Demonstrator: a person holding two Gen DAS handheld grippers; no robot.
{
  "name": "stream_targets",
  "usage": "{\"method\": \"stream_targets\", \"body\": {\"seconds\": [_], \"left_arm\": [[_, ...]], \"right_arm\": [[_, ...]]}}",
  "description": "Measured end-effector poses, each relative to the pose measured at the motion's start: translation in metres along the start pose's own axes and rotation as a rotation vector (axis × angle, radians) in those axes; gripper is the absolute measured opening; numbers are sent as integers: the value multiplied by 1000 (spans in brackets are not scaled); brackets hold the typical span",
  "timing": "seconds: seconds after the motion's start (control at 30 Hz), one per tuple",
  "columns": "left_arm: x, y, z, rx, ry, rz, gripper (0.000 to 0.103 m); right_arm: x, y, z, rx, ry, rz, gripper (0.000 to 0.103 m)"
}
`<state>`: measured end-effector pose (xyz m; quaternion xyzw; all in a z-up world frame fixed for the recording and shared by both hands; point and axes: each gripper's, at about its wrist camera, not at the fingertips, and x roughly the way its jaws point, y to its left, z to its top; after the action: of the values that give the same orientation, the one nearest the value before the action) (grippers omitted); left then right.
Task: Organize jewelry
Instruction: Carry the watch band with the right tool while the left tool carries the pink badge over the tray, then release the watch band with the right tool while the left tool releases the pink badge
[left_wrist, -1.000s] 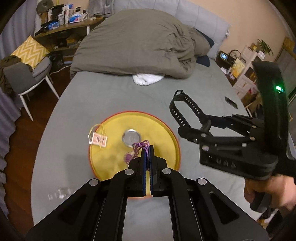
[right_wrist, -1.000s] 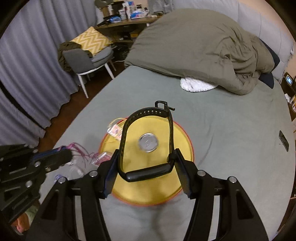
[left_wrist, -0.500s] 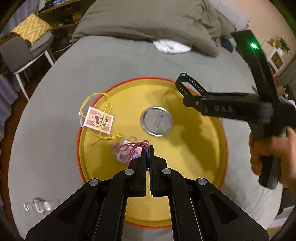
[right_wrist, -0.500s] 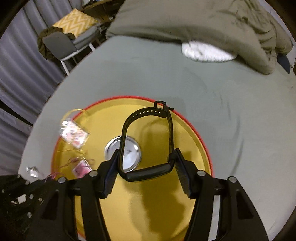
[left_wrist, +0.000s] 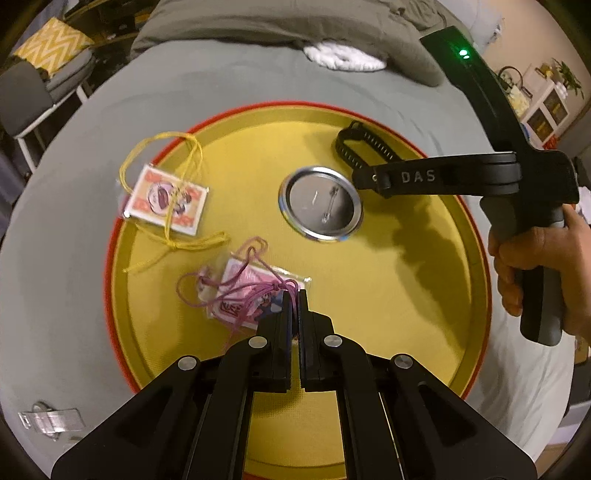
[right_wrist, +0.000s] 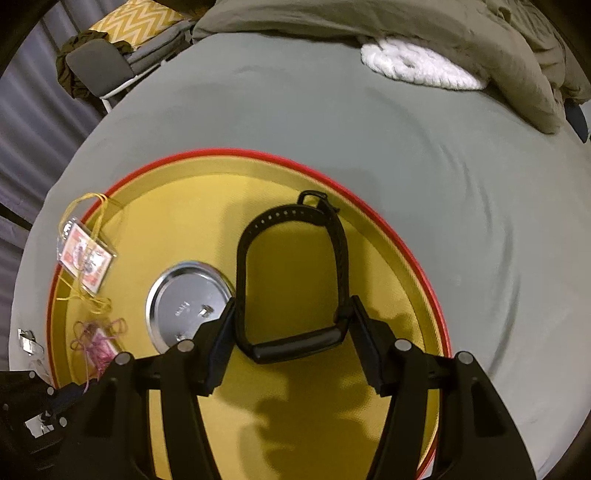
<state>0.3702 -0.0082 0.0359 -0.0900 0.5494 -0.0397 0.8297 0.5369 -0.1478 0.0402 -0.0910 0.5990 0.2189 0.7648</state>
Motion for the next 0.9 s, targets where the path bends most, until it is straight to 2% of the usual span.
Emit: {"method": "stream_targets", "body": {"seconds": [0.1,0.17,0.2,0.23,0.27,0.33,0.37,0.47,0.53,0.7,0.9], "left_arm": [[10,2,-5,4,20,10,2],[11,2,-5,5,4,18,4],[10,3,-4,-1,1,25,6],[9,4,-3,-7,-5,28,22],[7,5,-2,-10,-15,30,50],[-3,10,-2,-26,-66,33,76],[-9,13,-1,-37,-86,25,80],[-23,20,-2,-75,-112,-4,88],[-31,25,-5,-98,-124,-16,89],[-49,27,-18,-101,-143,9,92],[-86,38,-40,-76,-181,38,92]], "right_arm": [[-2,3,-6,-23,-26,1,61],[-2,4,-7,-33,-35,6,63],[0,2,-3,-29,-35,7,69],[1,2,-2,-16,-33,13,71],[0,0,-3,4,-34,31,72],[-8,-4,-6,33,-56,56,76],[-13,-5,-7,40,-75,57,81],[-29,-7,-14,65,-113,77,84],[-38,-6,-17,82,-133,85,86],[-62,6,-22,54,-174,65,87],[-93,34,-31,-19,-179,51,87]]}}
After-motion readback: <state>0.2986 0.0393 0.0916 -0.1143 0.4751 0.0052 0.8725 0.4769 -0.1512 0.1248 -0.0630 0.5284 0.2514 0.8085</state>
